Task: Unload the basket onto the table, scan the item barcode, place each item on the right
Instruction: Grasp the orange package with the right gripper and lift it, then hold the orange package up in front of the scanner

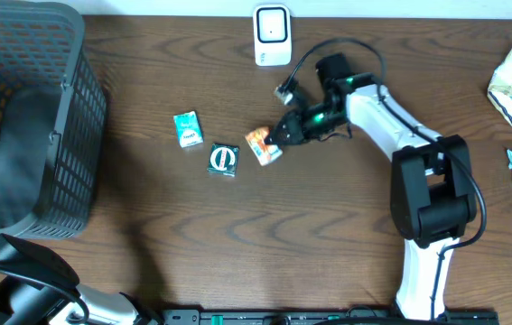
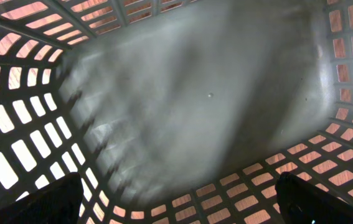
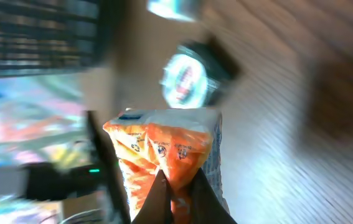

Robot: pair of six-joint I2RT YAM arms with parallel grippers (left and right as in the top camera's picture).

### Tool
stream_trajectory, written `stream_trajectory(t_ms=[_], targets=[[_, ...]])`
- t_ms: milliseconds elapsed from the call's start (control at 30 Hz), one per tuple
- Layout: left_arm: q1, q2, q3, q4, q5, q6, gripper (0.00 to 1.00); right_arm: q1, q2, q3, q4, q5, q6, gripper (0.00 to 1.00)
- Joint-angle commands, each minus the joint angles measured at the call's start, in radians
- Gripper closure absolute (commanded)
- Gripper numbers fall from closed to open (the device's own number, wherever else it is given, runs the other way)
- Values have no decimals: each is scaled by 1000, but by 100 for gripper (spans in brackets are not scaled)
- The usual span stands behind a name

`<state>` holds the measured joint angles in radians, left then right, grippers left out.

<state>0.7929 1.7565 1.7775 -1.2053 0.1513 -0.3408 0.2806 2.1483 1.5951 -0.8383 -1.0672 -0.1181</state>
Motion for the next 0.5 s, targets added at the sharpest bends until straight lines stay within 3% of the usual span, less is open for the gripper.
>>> stream_trajectory(t_ms=[0, 67, 467], targets=[[3, 5, -2, -5, -3, -5, 2, -76, -28, 21, 10, -410, -77, 99], [3, 5, -2, -5, -3, -5, 2, -109, -28, 21, 6, -495, -101, 99], [3, 5, -2, -5, -3, -5, 2, -187, -28, 21, 13, -495, -101, 99]])
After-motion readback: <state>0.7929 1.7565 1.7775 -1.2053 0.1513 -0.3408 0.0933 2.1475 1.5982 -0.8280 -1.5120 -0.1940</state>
